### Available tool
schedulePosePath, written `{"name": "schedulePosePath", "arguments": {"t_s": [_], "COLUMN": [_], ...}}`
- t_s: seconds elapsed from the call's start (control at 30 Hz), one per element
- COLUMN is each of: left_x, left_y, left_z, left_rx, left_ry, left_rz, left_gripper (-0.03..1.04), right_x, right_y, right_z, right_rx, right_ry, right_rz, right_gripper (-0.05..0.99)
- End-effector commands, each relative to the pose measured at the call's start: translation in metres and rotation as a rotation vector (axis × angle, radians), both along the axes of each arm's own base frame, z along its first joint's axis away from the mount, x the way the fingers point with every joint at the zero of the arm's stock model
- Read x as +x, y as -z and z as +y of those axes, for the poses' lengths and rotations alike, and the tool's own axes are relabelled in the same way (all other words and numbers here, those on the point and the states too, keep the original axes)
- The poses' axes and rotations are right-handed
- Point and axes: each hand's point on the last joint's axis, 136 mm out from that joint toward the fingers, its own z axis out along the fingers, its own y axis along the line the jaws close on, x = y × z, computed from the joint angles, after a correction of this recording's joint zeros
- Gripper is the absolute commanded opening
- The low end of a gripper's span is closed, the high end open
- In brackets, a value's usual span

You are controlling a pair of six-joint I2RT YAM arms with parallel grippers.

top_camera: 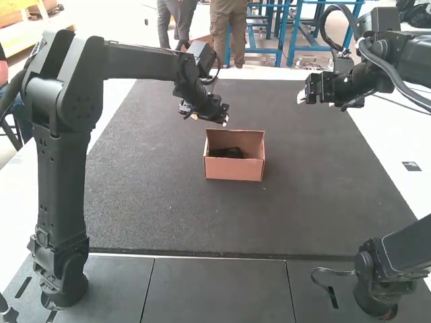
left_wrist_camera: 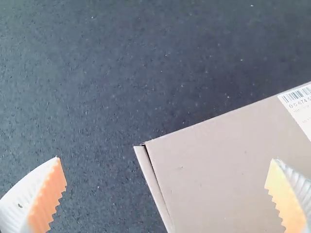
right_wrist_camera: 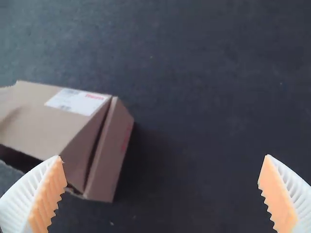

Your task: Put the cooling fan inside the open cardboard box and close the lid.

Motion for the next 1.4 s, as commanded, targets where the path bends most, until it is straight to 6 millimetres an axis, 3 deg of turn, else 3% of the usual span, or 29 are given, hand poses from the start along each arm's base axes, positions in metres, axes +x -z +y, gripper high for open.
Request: {"name": "schedulePosePath", "arguments": {"t_s": [0.0,0.43,0.63,0.83,1.07,1.17,1.23,1.37], "left_x": [-0.001,-0.040,-0.054,-0.061,-0.059,-0.042,-0.030,-0.007], "left_y": [0.000,0.021,0.042,0.059,0.062,0.037,-0.003,-0.100], "left_z": [-0.005,-0.025,-0.026,-0.021,-0.022,-0.031,-0.038,-0.043], "left_rx": [0.017,0.069,0.089,0.101,0.096,0.051,0.006,-0.104], "left_ry": [0.015,0.081,0.089,0.086,0.085,0.078,0.075,0.063], "left_rz": [0.006,0.115,0.158,0.184,0.173,0.094,0.017,-0.167], "left_gripper": [0.97,0.97,0.97,0.97,0.97,0.97,0.97,0.97], "right_x": [0.008,0.015,0.014,0.011,0.011,0.011,0.012,0.016], "right_y": [-0.016,-0.013,-0.011,-0.008,-0.005,-0.007,-0.011,-0.024], "right_z": [0.000,0.004,0.005,0.006,0.005,0.006,0.008,0.013], "right_rx": [0.035,0.051,0.058,0.062,0.064,0.065,0.075,0.092], "right_ry": [0.006,-0.002,-0.007,-0.007,-0.005,-0.006,-0.017,-0.036], "right_rz": [-0.029,-0.011,-0.002,0.014,0.021,0.015,0.007,-0.029], "right_gripper": [0.90,0.90,0.90,0.90,0.90,0.90,0.90,0.90]}}
